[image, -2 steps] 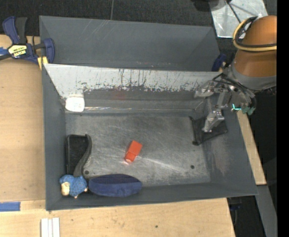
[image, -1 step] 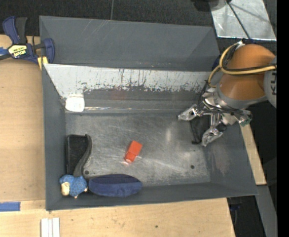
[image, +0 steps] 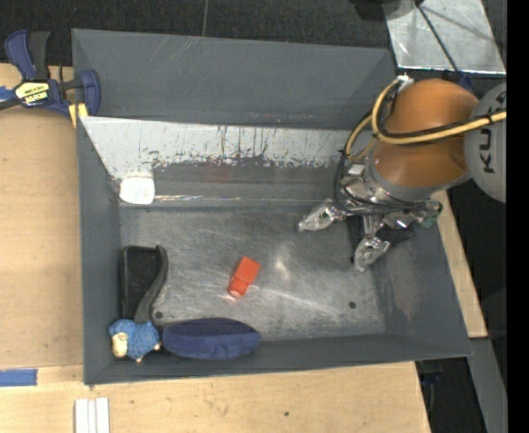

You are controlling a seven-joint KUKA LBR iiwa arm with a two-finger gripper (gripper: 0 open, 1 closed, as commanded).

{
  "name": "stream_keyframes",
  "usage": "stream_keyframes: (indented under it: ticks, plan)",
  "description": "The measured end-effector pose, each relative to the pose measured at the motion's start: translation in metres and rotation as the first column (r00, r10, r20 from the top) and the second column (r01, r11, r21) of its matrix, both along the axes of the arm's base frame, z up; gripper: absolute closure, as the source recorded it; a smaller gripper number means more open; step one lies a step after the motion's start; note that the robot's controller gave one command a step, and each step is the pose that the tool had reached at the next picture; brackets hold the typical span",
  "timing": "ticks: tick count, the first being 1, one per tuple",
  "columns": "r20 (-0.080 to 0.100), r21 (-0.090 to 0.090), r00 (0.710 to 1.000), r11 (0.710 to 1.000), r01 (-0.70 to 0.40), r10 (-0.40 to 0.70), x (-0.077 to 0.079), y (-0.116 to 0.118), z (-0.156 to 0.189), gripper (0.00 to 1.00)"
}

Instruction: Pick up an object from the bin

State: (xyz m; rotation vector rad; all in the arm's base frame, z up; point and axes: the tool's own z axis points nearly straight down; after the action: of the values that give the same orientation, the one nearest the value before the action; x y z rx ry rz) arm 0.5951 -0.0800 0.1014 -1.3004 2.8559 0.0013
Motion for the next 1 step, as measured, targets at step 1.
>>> stream_keyframes:
  ticks: [1]
  plan:
    - [-0.004,0.022,0.930,0.930,-0.368,0.368,0.0236,-0.0652,0.0068,0.00]
